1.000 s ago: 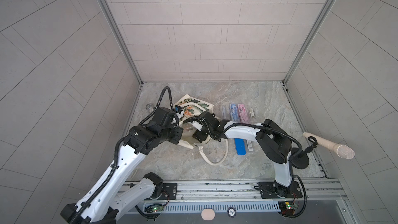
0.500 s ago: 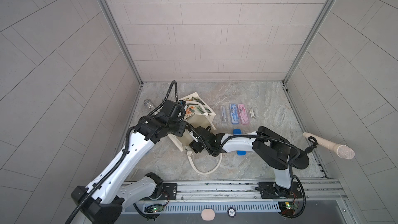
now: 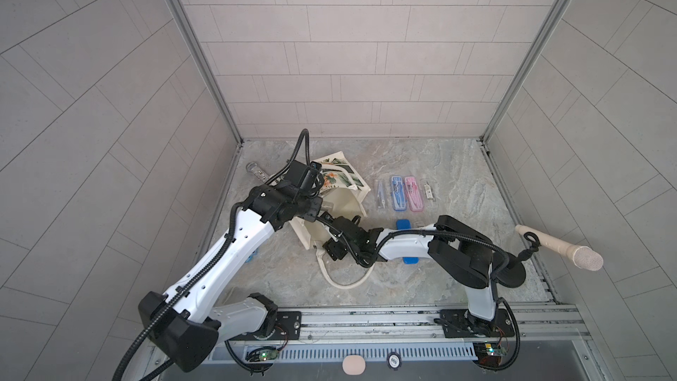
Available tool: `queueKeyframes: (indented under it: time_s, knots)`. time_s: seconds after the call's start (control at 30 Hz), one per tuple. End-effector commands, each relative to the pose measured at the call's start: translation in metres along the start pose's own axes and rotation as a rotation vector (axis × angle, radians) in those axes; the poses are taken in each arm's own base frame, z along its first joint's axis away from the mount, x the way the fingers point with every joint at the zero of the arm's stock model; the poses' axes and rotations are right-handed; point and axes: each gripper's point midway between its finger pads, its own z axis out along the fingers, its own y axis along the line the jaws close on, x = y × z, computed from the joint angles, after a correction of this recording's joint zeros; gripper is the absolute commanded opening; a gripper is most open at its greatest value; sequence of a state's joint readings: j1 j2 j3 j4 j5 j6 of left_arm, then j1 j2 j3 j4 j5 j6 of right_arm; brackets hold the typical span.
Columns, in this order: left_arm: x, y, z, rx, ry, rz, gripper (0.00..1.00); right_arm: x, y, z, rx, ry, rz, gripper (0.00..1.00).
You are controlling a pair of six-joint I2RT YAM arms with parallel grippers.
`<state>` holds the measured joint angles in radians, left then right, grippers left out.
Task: Take out the compass set from the canvas bag
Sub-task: Adjust the canvas bag at the center of the board.
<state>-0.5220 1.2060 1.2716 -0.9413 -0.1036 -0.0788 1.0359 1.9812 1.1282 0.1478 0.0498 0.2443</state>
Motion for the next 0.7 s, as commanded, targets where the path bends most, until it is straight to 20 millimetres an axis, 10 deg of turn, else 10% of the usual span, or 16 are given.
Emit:
queueKeyframes:
  time_s: [0.0,0.17,0.4,0.67]
  knots:
    - [-0.025,0.014,-0.017,-0.07,-0.092,0.026,0.0,0.023,0.006,0.004,-0.013,0.057,0.005,0.79]
    - [-0.039,-0.001,-0.035,0.033,-0.157,0.066,0.0,0.013,0.009,-0.005,-0.04,-0.01,-0.023,0.79]
    - [-0.016,-0.012,-0.053,0.111,-0.166,0.224,0.0,-0.058,-0.015,-0.053,0.001,-0.173,-0.354,0.8]
    - [0.001,-0.022,-0.065,0.187,-0.243,0.207,0.0,-0.094,-0.027,-0.046,-0.04,-0.119,-0.459,0.77]
